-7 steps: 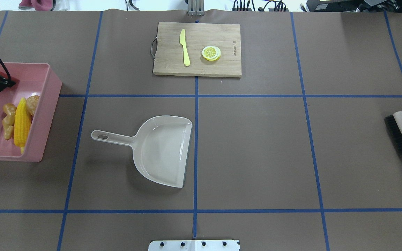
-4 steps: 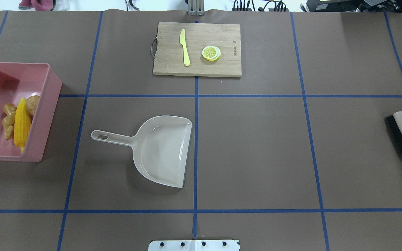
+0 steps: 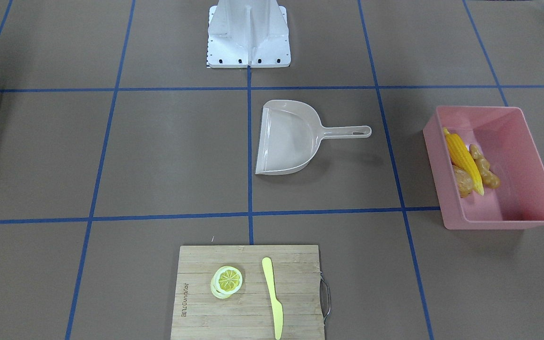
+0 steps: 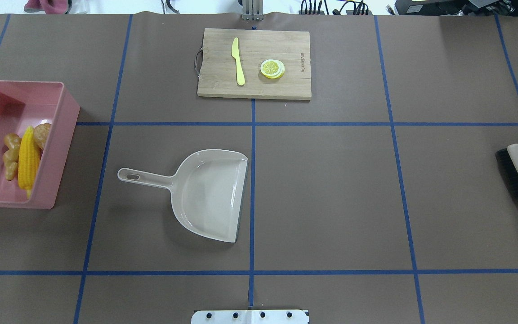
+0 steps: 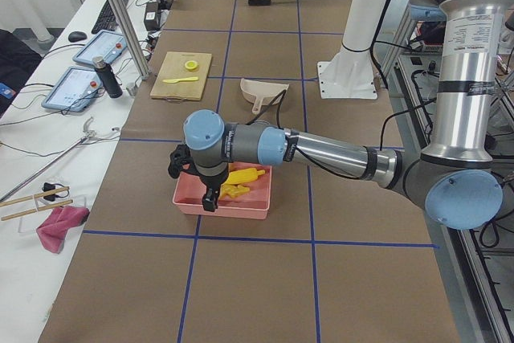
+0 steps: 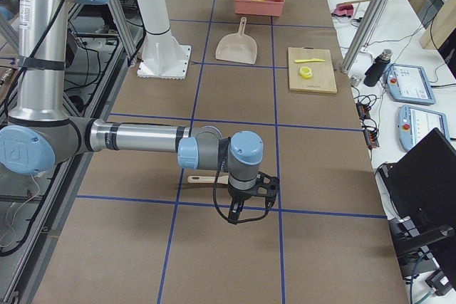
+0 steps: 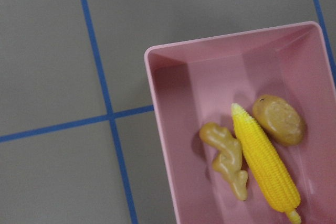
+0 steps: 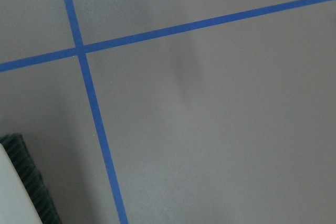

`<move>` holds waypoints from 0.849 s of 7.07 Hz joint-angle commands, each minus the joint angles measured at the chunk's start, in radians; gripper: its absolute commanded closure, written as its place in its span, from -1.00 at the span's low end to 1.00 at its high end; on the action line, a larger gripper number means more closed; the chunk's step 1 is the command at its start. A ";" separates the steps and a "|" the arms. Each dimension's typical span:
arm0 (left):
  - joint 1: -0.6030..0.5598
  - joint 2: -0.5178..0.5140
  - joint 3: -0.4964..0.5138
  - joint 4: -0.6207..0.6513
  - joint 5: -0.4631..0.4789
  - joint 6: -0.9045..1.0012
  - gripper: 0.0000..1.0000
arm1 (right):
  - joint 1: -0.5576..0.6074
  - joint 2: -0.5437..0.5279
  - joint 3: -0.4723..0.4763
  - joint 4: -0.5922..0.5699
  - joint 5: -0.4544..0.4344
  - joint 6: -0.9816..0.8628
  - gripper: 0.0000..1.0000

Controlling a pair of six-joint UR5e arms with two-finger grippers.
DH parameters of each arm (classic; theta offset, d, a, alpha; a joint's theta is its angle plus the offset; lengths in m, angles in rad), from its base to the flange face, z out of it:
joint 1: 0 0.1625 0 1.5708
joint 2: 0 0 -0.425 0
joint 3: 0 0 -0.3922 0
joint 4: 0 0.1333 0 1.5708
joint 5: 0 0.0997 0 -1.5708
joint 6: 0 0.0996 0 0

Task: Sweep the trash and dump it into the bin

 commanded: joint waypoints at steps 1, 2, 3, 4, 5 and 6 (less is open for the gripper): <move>-0.016 0.031 0.041 0.006 0.032 -0.006 -0.97 | 0.000 0.001 0.002 0.001 0.000 0.000 -1.00; -0.019 0.032 0.052 0.005 0.033 -0.006 -0.97 | 0.000 0.001 -0.001 -0.001 0.000 0.000 -1.00; -0.020 0.031 0.051 0.005 0.036 -0.005 -0.97 | 0.000 0.000 -0.003 0.001 0.000 0.000 -1.00; -0.019 0.029 0.048 0.005 0.035 -0.005 -0.97 | 0.000 0.000 -0.001 0.001 0.000 0.000 -1.00; -0.019 0.029 0.034 0.005 0.036 -0.005 -0.97 | 0.000 0.001 -0.001 0.001 0.000 0.000 -1.00; -0.019 0.029 0.032 0.006 0.036 -0.005 -0.97 | 0.000 0.000 -0.003 0.001 0.000 0.000 -1.00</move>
